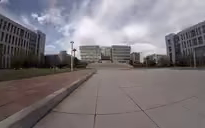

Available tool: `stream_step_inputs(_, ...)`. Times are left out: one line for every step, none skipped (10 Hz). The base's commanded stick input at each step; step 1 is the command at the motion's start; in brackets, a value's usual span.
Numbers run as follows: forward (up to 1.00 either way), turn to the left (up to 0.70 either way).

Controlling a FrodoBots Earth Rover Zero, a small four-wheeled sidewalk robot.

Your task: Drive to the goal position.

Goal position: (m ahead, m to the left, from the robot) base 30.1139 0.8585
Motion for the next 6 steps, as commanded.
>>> stream_step_inputs(0.7, 0.0)
stream_step_inputs(0.7, 0.0)
stream_step_inputs(0.7, 0.0)
stream_step_inputs(0.7, 0.0)
stream_step_inputs(0.7, 0.0)
stream_step_inputs(0.7, 0.0)
